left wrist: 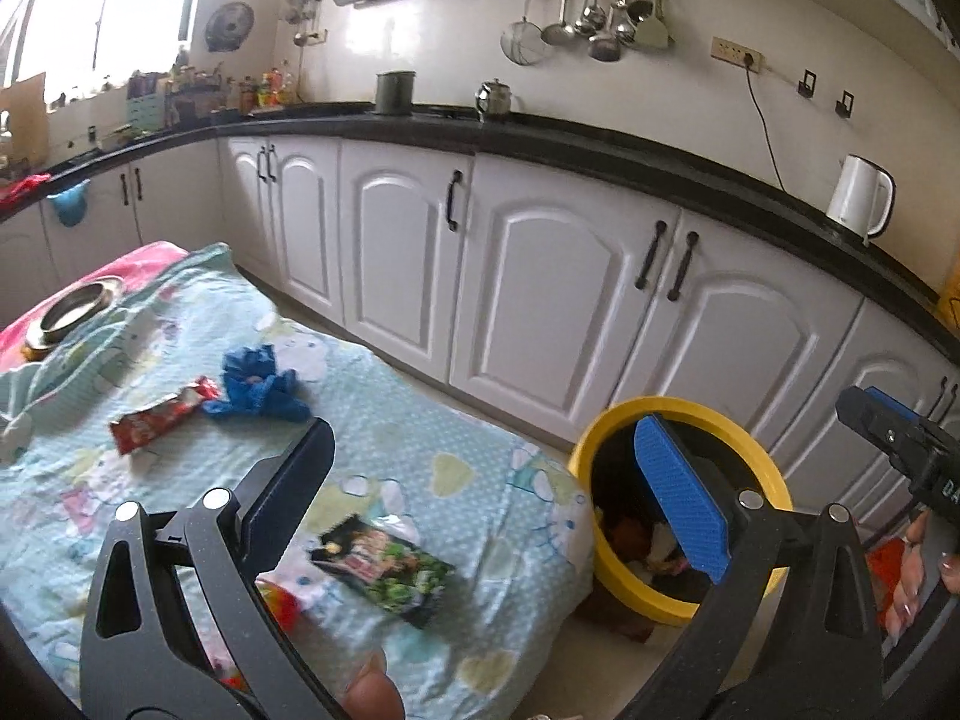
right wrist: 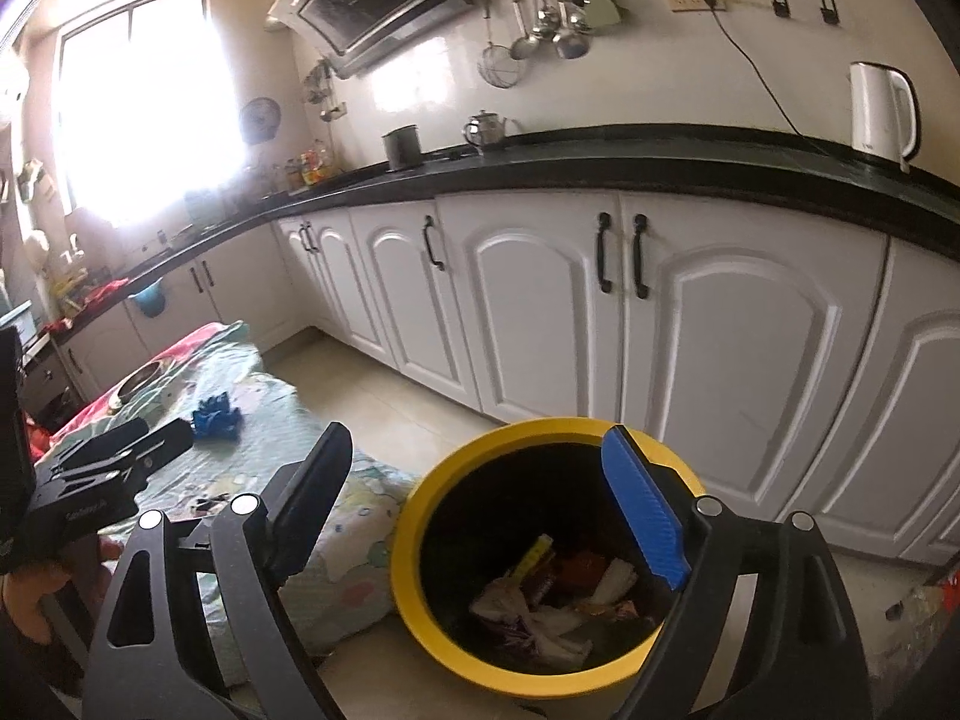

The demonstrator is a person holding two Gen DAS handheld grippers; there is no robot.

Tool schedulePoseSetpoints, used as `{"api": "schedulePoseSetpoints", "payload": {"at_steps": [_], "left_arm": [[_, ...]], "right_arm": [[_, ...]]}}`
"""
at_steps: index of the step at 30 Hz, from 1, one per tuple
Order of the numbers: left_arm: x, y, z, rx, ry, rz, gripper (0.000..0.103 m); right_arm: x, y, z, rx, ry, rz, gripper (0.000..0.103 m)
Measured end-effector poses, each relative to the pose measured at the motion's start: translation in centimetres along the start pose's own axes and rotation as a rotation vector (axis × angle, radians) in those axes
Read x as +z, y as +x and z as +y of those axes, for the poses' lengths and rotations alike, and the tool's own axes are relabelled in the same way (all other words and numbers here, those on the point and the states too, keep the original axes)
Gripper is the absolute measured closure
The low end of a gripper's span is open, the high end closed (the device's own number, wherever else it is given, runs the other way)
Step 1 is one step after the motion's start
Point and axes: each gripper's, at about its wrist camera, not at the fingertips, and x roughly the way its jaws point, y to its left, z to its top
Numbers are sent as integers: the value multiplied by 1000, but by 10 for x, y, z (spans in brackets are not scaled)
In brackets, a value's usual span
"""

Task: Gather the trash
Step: 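Move both tools back toward the remaining trash on the bed, then grasp the red candy wrapper with the left tool while the right tool grasps the red candy tube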

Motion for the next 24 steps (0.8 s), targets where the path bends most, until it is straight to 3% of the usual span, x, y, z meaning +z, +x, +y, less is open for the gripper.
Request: {"api": "schedulePoseSetpoints", "payload": {"at_steps": [13, 24], "left_arm": [[-3, -12, 56, 122, -56, -36, 11], [-9, -21, 126, 243, -155, -39, 11]], "right_arm": [[-12, 13, 72, 113, -110, 39, 17], [-26, 29, 146, 246, -191, 111, 16]]}}
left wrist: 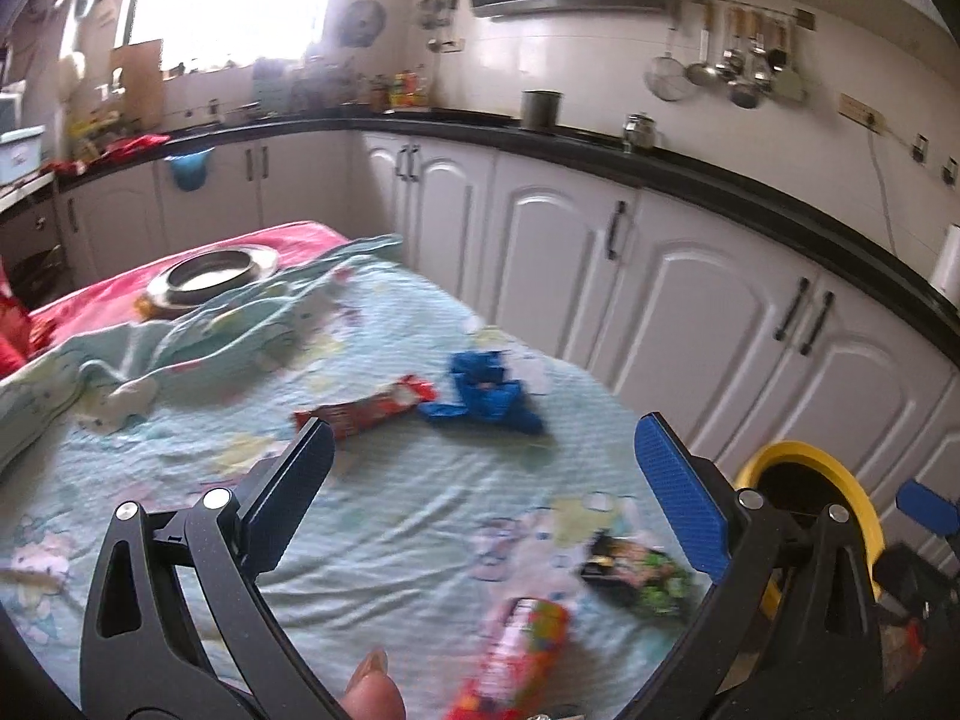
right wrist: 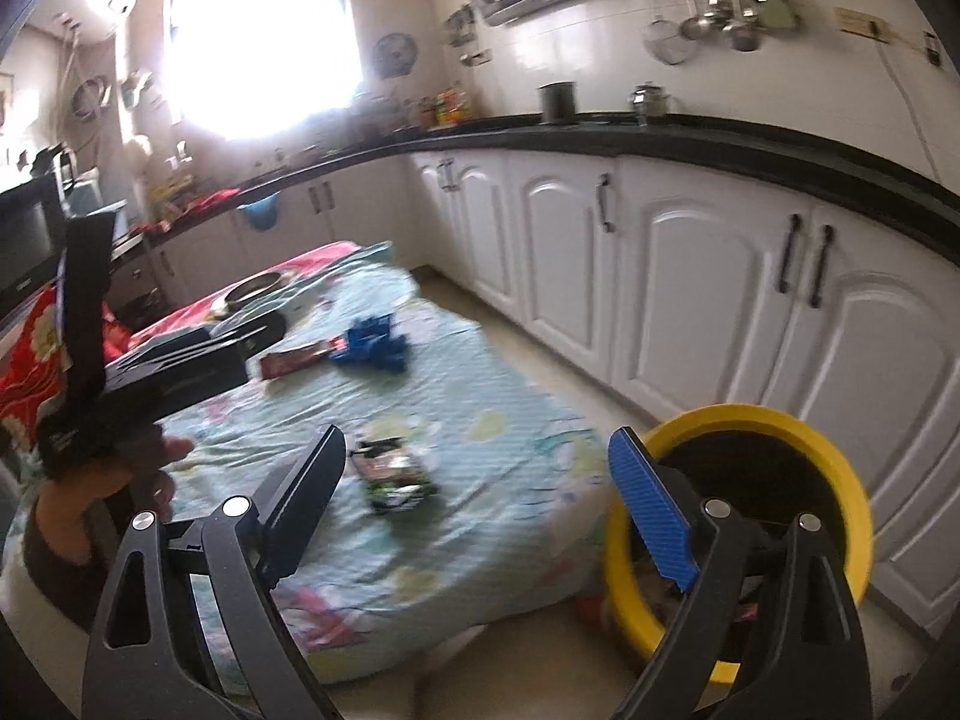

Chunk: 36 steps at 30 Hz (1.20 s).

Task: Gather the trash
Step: 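Grasp the red candy wrapper with the left tool while the right tool grasps the red candy tube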

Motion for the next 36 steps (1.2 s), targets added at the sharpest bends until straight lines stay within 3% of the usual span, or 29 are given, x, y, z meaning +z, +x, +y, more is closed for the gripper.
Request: {"api": "schedulePoseSetpoints", "payload": {"at_steps": [13, 24, 33, 36], "left_arm": [[1, 28, 70, 96, -27, 69, 11], [12, 84, 92, 18, 11, 164, 11], [18, 118, 98, -55, 14, 236, 30], [13, 130, 102, -74, 0, 279, 40]], "right_arm": [[-16, 61, 77, 118, -54, 156, 16], [-27, 103, 102, 147, -38, 283, 16], [-35, 131, 112, 166, 15, 364, 17], [-37, 134, 114, 158, 4, 363, 18]]}}
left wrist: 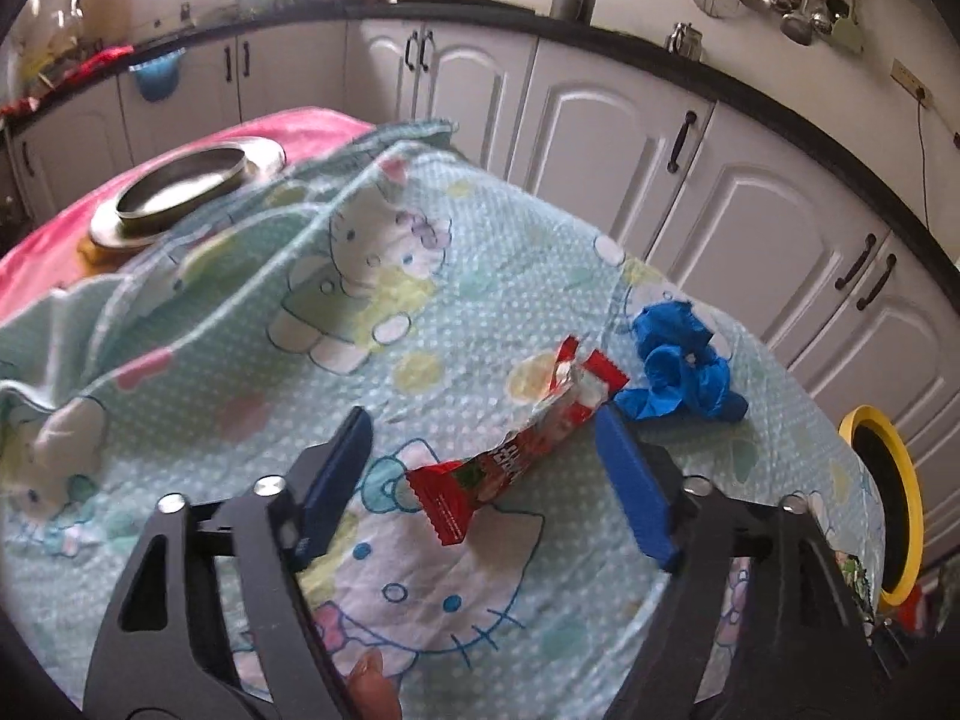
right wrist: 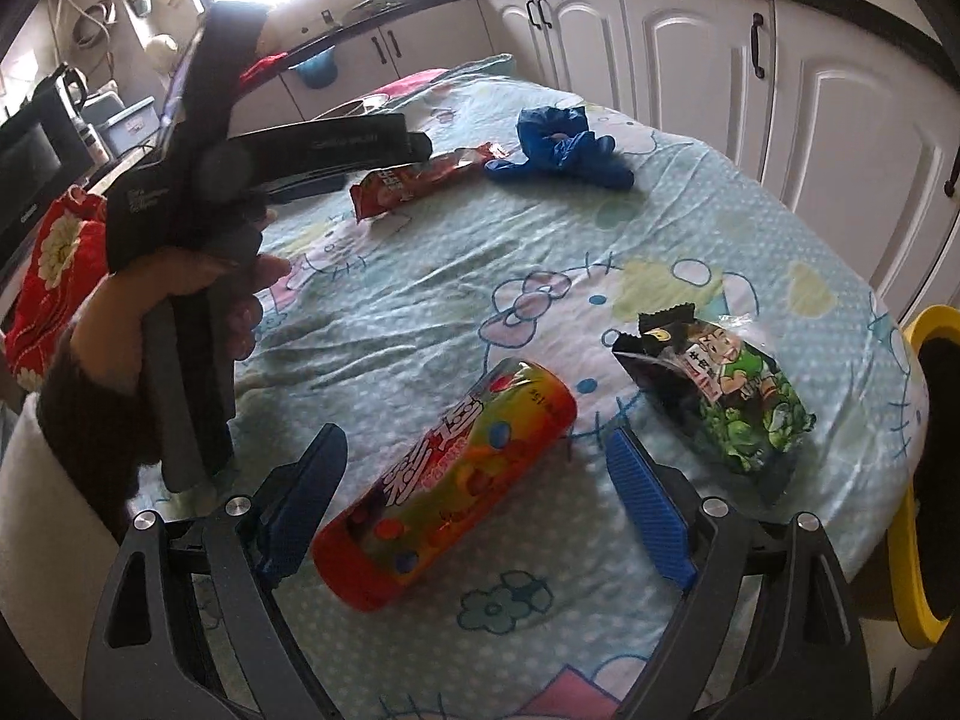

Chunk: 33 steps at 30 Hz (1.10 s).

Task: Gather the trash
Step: 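Grasp the red candy wrapper with the left tool while the right tool grasps the red candy tube, then carry the red wrapper and candy tube with both tools over the yellow bin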

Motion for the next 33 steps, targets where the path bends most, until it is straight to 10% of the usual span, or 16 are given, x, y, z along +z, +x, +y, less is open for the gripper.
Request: {"api": "schedulePoseSetpoints", "payload": {"at_steps": [11, 33], "left_arm": [[-14, 4, -2, -49, -2, 46, 91], [-62, -63, -12, -41, -40, -23, 99]], "right_arm": [[-9, -1, 13, -10, -98, -19, 41], [-21, -33, 12, 84, -129, -72, 72]]}}
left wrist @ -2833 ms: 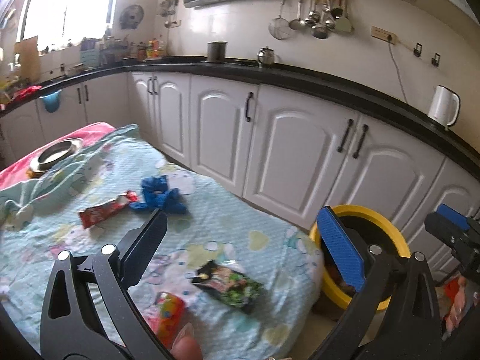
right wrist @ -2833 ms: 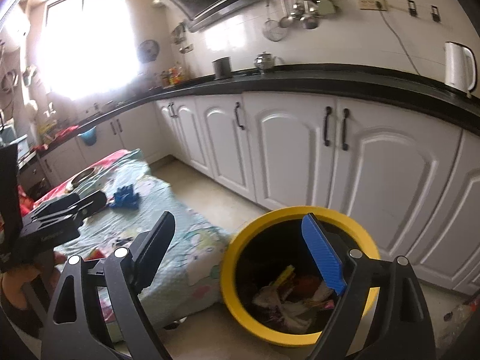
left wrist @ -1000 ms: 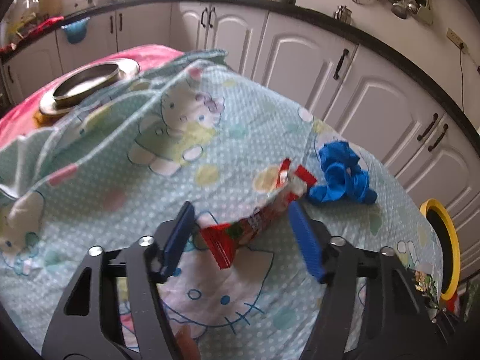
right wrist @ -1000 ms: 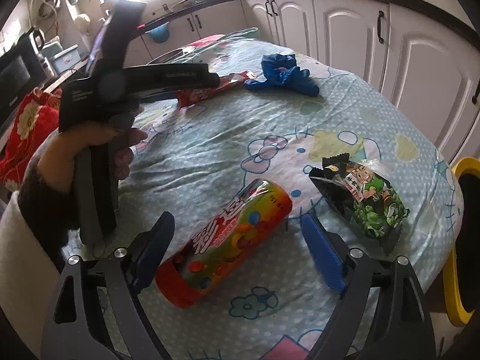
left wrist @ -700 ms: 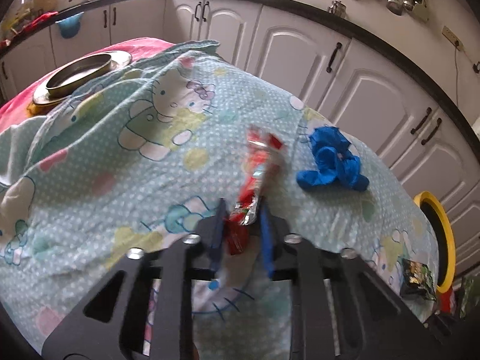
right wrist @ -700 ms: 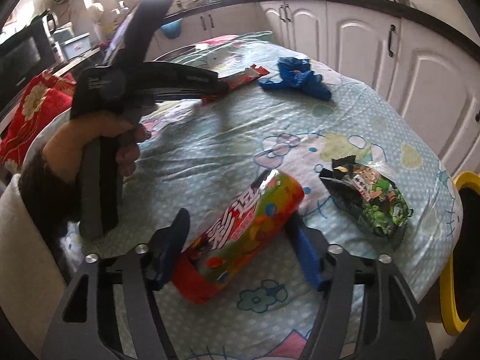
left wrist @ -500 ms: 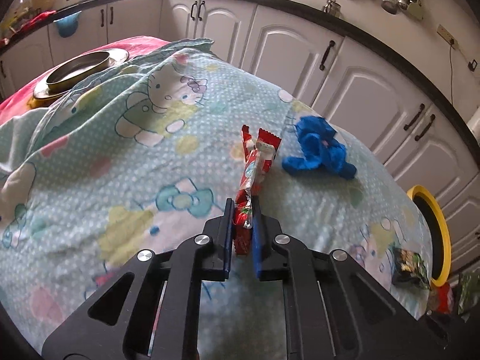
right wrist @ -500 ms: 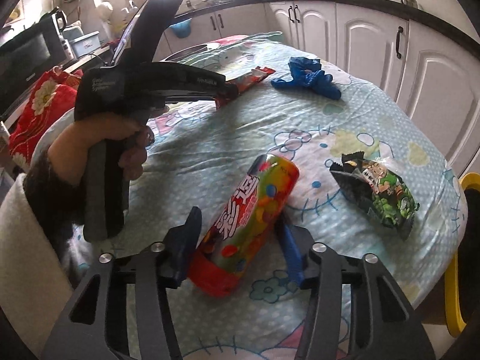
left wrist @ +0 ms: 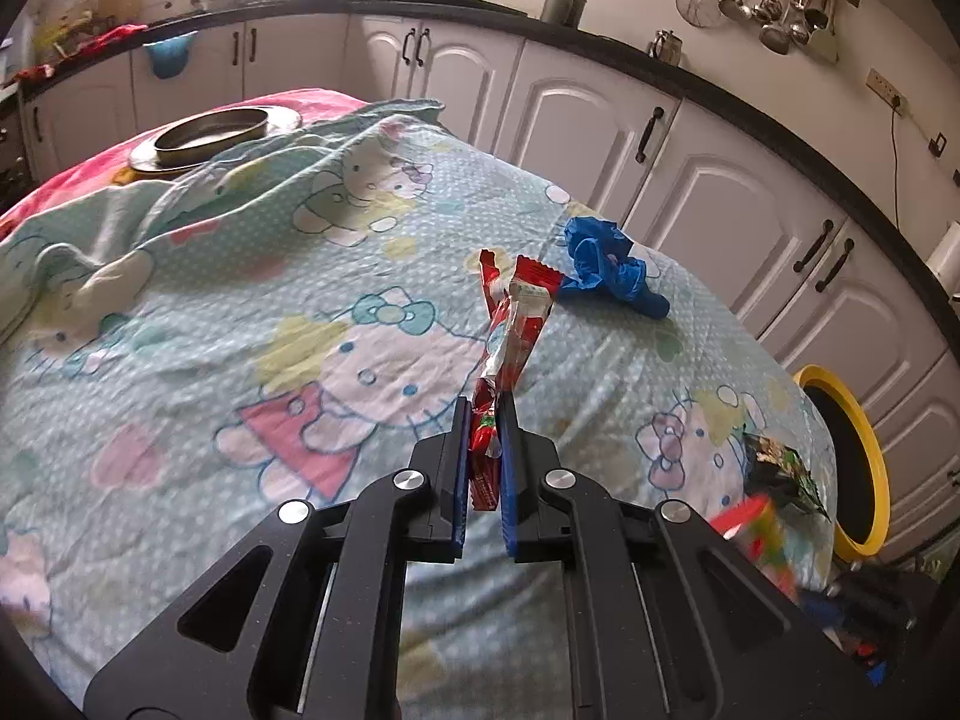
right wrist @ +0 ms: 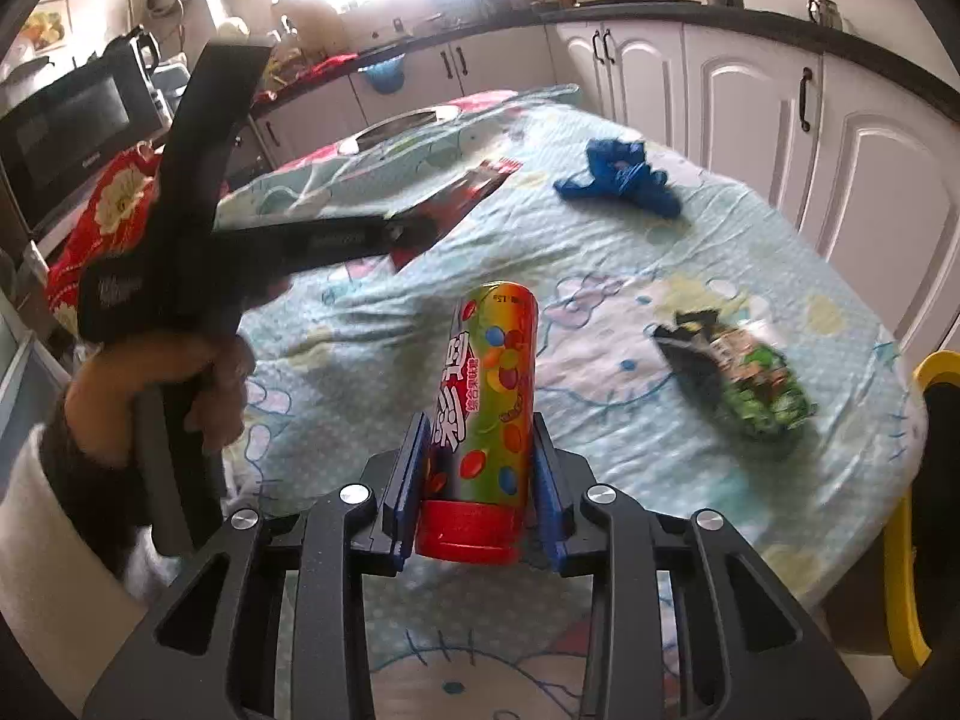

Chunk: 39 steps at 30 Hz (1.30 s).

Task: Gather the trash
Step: 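Carry the red wrapper and candy tube with both tools over the yellow bin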

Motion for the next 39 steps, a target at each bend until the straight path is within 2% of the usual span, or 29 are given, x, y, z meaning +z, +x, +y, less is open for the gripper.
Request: {"api": "schedulePoseSetpoints", "payload": {"at_steps": [6, 17, 39], "left_arm": [[-1, -19, -12, 2, 18, -36, 99], [6, -42, -54, -49, 68, -86, 99], [8, -45, -149, -153, 182, -110, 99]], "right_arm": [[13, -29, -14, -15, 12, -68, 72], [25, -74, -54, -73, 45, -136, 73], [0, -139, -125, -194, 119, -218, 73]]}}
